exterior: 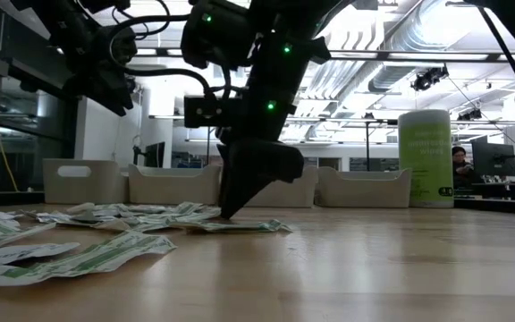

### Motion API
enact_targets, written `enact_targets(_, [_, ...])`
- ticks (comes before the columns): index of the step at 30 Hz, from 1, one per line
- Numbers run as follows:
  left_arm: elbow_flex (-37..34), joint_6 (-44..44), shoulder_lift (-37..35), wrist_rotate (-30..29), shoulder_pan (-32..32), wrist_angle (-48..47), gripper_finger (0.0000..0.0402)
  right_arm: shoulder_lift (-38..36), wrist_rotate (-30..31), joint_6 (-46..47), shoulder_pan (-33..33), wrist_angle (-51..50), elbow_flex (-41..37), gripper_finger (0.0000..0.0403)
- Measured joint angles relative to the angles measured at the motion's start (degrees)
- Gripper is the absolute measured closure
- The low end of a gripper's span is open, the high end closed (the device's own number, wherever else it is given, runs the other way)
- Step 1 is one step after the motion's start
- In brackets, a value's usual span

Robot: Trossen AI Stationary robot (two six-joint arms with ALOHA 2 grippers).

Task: Pick & Place First Aid Supplies
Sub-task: Put the green bandage into the right gray bin

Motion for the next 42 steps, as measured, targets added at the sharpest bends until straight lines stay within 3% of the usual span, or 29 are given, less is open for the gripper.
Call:
enact_targets(15, [0.0,0.0,0.0,-0.2,0.0,0.0,0.0271,0.0,-2.3,2.0,0.0,-2.6,0.0,0.0398])
enact_targets(33, [0.0,0.0,0.0,-0.1,0.0,0.0,0.0271,-0.5,-1.9,9.2,0.0,-11.1,0.1,0.0402])
enact_targets(42, [0.0,-0.1,0.0,0.0,0.0,0.1,0.0271,-5.6,-0.6,12.1,0.0,-16.5,-0.2,0.0402])
